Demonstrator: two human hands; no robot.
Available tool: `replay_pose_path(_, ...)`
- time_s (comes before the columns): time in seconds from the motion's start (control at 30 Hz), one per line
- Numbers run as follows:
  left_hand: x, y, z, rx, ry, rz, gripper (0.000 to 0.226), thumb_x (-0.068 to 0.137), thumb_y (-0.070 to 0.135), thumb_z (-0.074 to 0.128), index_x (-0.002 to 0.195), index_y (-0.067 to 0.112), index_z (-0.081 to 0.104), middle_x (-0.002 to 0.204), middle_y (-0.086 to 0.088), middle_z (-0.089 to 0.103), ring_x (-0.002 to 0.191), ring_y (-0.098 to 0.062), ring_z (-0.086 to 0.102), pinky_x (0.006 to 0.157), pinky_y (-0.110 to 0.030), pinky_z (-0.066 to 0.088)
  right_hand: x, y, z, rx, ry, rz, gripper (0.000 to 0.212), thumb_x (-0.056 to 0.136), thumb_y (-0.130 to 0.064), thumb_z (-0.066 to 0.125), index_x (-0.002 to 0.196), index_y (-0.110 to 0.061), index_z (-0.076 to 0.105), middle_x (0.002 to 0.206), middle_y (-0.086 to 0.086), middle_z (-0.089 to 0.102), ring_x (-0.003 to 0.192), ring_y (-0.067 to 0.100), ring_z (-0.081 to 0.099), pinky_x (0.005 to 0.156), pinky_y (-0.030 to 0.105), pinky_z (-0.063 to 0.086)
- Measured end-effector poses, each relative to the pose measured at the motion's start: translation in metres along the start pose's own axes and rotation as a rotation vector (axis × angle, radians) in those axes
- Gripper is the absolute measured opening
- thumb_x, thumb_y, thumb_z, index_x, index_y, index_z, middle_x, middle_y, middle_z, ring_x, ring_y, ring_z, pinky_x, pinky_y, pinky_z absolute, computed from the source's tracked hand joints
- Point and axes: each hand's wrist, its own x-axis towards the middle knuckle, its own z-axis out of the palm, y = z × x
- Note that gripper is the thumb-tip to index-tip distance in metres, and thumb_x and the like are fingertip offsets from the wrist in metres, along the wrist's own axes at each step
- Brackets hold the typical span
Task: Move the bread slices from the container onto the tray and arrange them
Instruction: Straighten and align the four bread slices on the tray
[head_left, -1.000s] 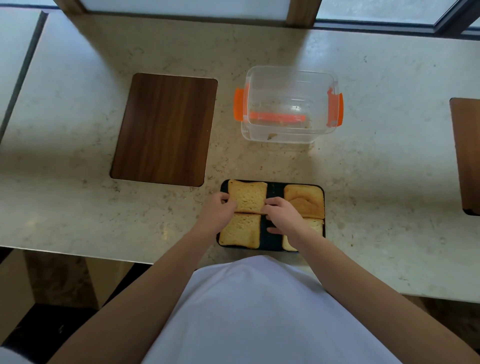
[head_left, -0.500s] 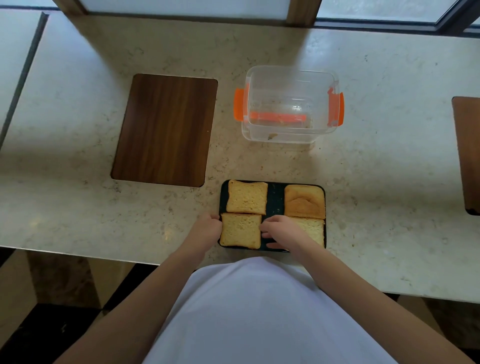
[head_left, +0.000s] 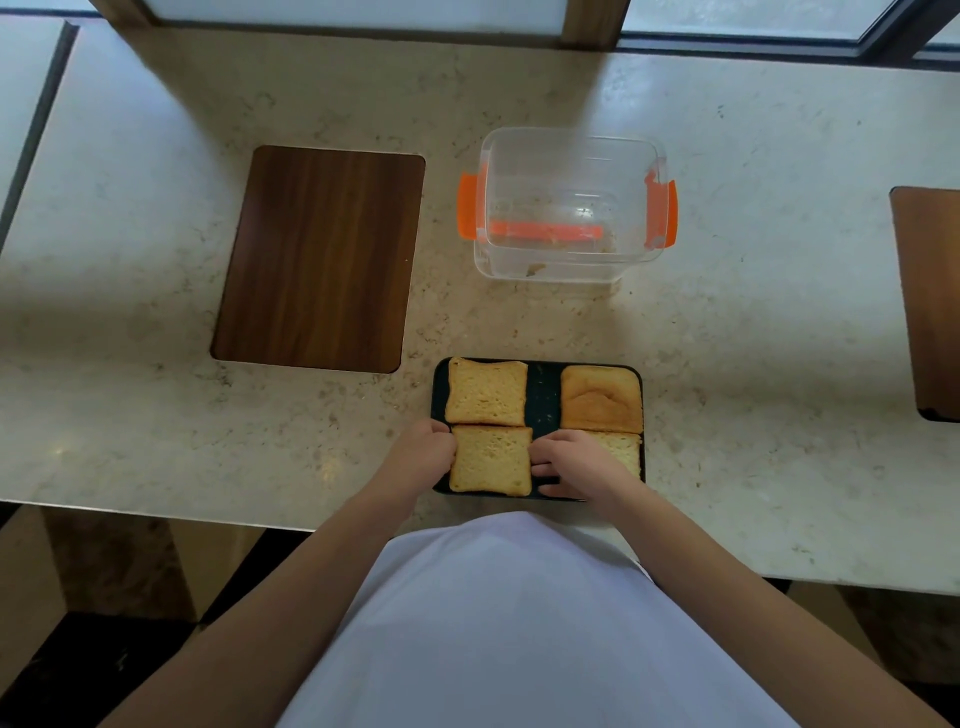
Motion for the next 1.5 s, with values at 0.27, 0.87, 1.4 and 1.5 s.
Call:
replay_pose_path(0.27, -0.008, 0.01, -0.01, 0.037, 0.011, 0.034, 0.007, 0.07, 0.021, 0.05, 0.073, 0.027, 0.05, 0.086, -0.01, 0.06, 0.086, -0.025, 0.06, 0.086, -0.04, 0.048, 0.005, -0.005, 0.007, -0.159, 0.038, -0.051, 0.031, 0.094, -0.032, 0.06, 0.12, -0.015, 0.064, 0.106, 0.003, 0.07, 0.098, 0.017, 0.068, 0.087, 0.038, 0.061)
replay_pose_path(0.87, 0.008, 0.031, -0.005, 0.146, -0.016, 0.142, 0.026, 0.077, 0.009, 0.043, 0.078, 0.016, 0.067, 0.08, -0.006, 0.066, 0.085, -0.028, 0.065, 0.083, -0.042, 0.053, 0.011, -0.035, 0.008, -0.238, 0.097, -0.122, 0.05, 0.093, -0.027, 0.056, 0.142, -0.017, 0.052, 0.086, -0.006, 0.061, 0.098, 0.018, 0.066, 0.091, 0.05, 0.058)
replay_pose_path(1.4, -0.003, 0.035, -0.001, 0.188, -0.049, 0.181, 0.03, 0.085, 0.006, 0.042, 0.09, 0.004, 0.071, 0.081, -0.011, 0.061, 0.079, -0.023, 0.055, 0.072, -0.035, 0.039, 0.018, -0.03, 0.005, -0.224, 0.104, -0.132, 0.045, 0.09, -0.03, 0.059, 0.133, -0.015, 0.059, 0.101, 0.001, 0.069, 0.097, 0.019, 0.068, 0.093, 0.046, 0.058)
replay_pose_path(1.5, -0.001, 0.036, -0.001, 0.204, -0.044, 0.189, 0.026, 0.085, 0.005, 0.042, 0.087, 0.003, 0.067, 0.084, -0.012, 0.057, 0.079, -0.022, 0.052, 0.073, -0.035, 0.038, 0.018, -0.03, 0.005, -0.205, 0.094, -0.129, 0.041, 0.09, -0.028, 0.06, 0.129, -0.015, 0.061, 0.1, 0.003, 0.071, 0.098, 0.022, 0.069, 0.093, 0.048, 0.058)
